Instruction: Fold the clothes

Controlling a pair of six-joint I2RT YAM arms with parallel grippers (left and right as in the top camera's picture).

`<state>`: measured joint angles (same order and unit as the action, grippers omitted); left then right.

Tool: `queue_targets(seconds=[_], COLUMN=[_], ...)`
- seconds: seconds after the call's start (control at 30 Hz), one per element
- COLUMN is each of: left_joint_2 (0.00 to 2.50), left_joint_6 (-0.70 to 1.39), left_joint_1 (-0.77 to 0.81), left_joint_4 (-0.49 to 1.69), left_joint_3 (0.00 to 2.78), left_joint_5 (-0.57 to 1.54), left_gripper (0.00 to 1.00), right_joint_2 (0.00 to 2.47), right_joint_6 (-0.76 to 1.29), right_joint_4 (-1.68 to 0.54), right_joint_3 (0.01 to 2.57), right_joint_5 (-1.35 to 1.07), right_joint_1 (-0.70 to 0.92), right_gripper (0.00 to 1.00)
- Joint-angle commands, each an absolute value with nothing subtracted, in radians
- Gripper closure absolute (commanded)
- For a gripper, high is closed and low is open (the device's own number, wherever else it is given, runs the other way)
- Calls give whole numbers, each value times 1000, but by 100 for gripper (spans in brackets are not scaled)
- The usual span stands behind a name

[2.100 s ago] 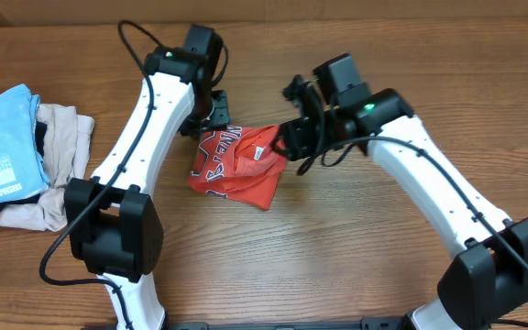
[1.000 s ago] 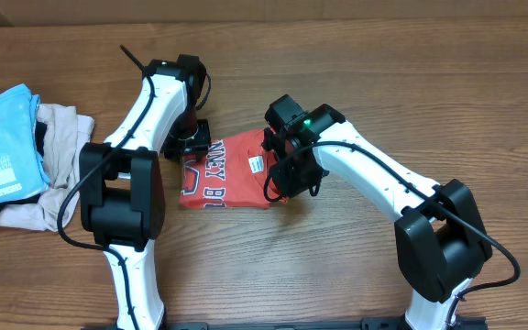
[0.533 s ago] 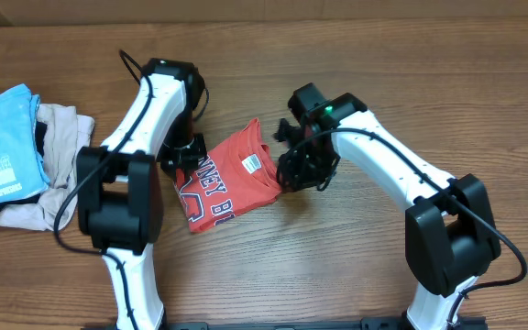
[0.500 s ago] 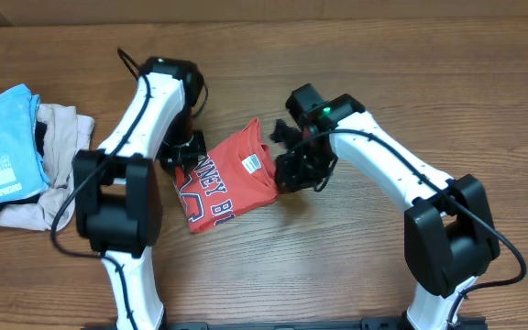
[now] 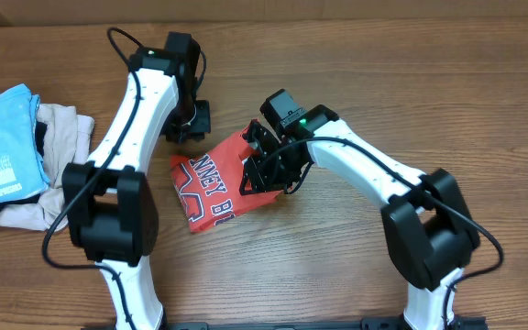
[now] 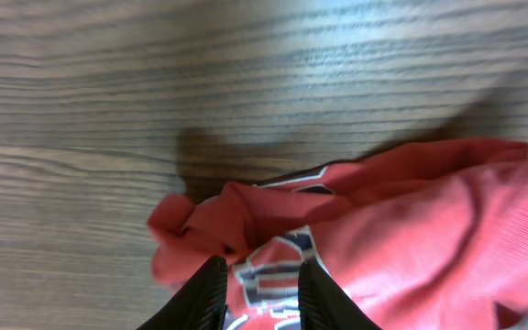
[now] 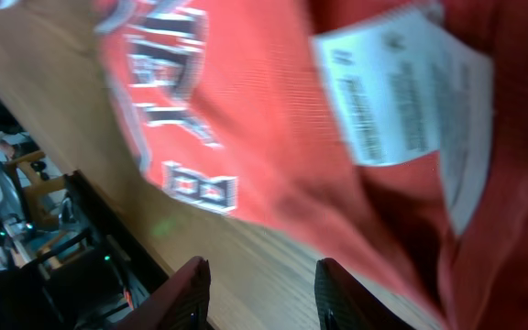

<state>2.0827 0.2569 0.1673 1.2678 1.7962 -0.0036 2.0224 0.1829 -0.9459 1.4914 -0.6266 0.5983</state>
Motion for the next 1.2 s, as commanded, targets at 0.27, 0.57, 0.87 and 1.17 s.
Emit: queue_targets(seconds=[0.27, 0.57, 0.87, 1.17], left_joint_2=[2363, 2366, 2325, 2060], left_joint_6=[207, 329, 329, 177], left_joint_1=[151, 134, 119, 22], left_joint_4=[1355, 1491, 1460, 1356], left_joint_3=[1803, 1802, 1808, 1869], left_joint_5=[-49, 105, 121, 231], left_gripper=[79, 96, 96, 64], right_joint_2=[2090, 2104, 2103, 1972], right_joint_6=[262, 246, 105, 88], right_joint_4=[-972, -922, -871, -1102], right_joint_3=[1496, 1493, 1505, 1608], right_joint_5=[-360, -241, -115, -754], right_joint_1=[591, 508, 368, 280], right_gripper=[56, 56, 52, 48])
